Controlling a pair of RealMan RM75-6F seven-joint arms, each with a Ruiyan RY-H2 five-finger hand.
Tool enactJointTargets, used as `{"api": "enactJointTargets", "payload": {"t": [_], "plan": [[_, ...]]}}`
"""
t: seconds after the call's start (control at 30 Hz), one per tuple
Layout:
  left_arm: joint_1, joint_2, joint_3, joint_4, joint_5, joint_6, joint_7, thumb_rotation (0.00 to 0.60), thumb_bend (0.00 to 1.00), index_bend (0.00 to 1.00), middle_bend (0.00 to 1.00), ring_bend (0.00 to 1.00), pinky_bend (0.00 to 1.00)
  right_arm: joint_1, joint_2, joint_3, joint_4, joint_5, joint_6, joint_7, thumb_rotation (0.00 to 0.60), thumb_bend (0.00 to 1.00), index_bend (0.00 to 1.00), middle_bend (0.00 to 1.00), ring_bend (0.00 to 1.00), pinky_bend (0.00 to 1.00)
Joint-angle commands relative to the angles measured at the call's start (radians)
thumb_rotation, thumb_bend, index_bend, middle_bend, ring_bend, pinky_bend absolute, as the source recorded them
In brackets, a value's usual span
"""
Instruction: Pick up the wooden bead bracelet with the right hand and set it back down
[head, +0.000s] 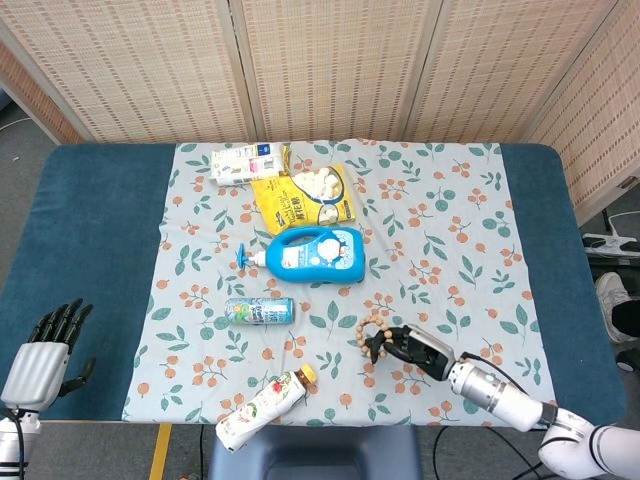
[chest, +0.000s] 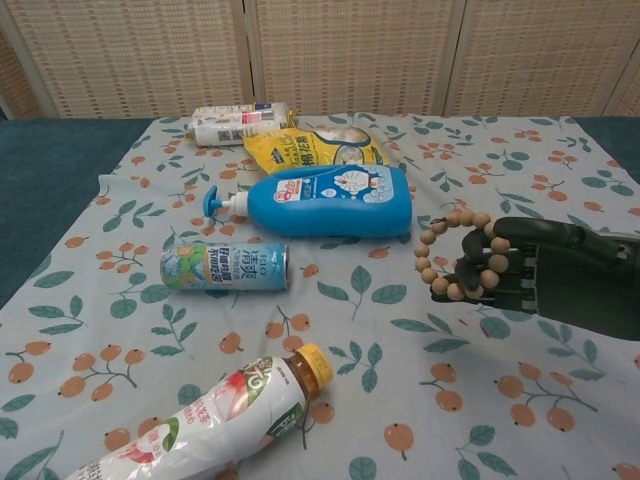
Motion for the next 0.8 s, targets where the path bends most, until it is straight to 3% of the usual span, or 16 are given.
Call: {"api": "enactJointTargets", "payload": {"t": [0.03, 0.2, 0.33, 0.43, 0.53, 0.6, 0.7, 0.73, 0.8], "plan": [[0.0, 0.0, 0.0, 0.0, 0.001, 0.001, -0.001, 0.6, 0.42, 0.0, 0.0, 0.0, 0.13, 0.01, -0.014, -0.012, -0.001, 0.015, 0.01, -0.069, 0.396, 0.4, 0.54, 0.53, 0.25, 0.1], [0.001, 0.001, 0.0, -0.001, 0.002, 0.001, -0.002, 0.6, 0.41, 0.0, 0.0, 0.0, 0.13, 0.004, -0.038, -0.007, 0.028, 0.014, 0.025, -0.305, 0.312, 0.4, 0.56, 0.55, 0.25, 0.09], [0.001, 0.0, 0.0, -0.001, 0.004, 0.003, -0.002, 0.6, 0.41, 0.0, 0.0, 0.0, 0.13, -0.011, -0.054, 0.013, 0.055, 0.031, 0.006, -0.658, 0.247, 0.4, 0.56, 0.55, 0.25, 0.09], [0.001, 0.0, -0.001, -0.001, 0.004, 0.003, -0.004, 0.6, 0.42, 0.0, 0.0, 0.0, 0.14, -0.021, -0.054, 0.035, 0.044, 0.06, -0.024, -0.915, 0.233, 0.4, 0.56, 0.56, 0.25, 0.09], [0.001, -0.001, -0.001, 0.0, 0.005, 0.002, -0.004, 0.6, 0.42, 0.0, 0.0, 0.0, 0.14, -0.034, -0.049, 0.051, 0.007, 0.106, -0.034, -1.017, 0.233, 0.4, 0.56, 0.56, 0.25, 0.09], [0.001, -0.001, 0.0, -0.001, 0.006, 0.002, -0.002, 0.6, 0.42, 0.0, 0.0, 0.0, 0.15, -0.04, -0.048, 0.049, -0.028, 0.139, -0.039, -0.949, 0.233, 0.4, 0.57, 0.56, 0.25, 0.09], [0.0, -0.002, 0.001, -0.001, 0.004, -0.002, 0.0, 0.6, 0.42, 0.0, 0.0, 0.0, 0.15, -0.006, -0.019, 0.014, -0.092, 0.15, -0.075, -0.579, 0.237, 0.4, 0.58, 0.57, 0.25, 0.09], [0.001, -0.001, 0.001, -0.001, 0.003, -0.003, 0.001, 0.6, 0.41, 0.0, 0.0, 0.0, 0.15, 0.017, -0.007, -0.006, -0.097, 0.129, -0.076, -0.395, 0.238, 0.4, 0.58, 0.57, 0.25, 0.09], [0.001, -0.002, 0.001, -0.001, 0.003, -0.001, 0.002, 0.6, 0.41, 0.0, 0.0, 0.0, 0.15, 0.051, 0.001, -0.04, -0.066, 0.076, -0.053, -0.169, 0.238, 0.4, 0.58, 0.58, 0.25, 0.09]]}}
